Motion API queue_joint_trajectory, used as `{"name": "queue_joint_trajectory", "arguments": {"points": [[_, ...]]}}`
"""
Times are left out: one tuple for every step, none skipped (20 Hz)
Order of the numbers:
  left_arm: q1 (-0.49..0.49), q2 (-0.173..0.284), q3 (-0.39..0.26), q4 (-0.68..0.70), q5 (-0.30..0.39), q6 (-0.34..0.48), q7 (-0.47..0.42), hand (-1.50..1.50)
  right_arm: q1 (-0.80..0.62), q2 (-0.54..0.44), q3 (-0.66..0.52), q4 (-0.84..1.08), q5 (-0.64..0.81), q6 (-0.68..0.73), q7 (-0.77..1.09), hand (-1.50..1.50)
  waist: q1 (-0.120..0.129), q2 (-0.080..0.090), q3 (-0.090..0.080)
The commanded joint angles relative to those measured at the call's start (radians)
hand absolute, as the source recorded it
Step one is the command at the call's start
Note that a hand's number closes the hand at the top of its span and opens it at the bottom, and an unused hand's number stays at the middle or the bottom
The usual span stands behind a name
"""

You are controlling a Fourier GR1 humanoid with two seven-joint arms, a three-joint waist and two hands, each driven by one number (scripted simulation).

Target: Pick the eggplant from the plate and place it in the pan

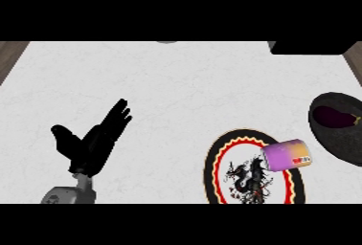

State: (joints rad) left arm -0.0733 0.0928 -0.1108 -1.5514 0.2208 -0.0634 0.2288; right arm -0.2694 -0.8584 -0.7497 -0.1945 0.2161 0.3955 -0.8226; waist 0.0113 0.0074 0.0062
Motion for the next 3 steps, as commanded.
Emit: {"name": "queue_joint_trajectory", "arguments": {"points": [[0.014,-0.005,0.007,0.048,-0.015,-0.005,-0.044,0.00,0.071,0.009,0.010,-0.010,-0.007,0.120,-0.145,-1.50,-0.008,-0.003,-0.002],[-0.009,0.000,0.011,0.008,0.005,-0.001,0.011,0.00,0.053,0.028,0.014,-0.012,-0.008,0.102,-0.140,-1.50,-0.003,-0.003,-0.001],[0.034,-0.013,-0.013,0.012,-0.026,0.006,-0.029,0.00,0.048,0.019,0.015,-0.015,-0.016,0.122,-0.119,-1.50,-0.003,-0.004,-0.002]]}}
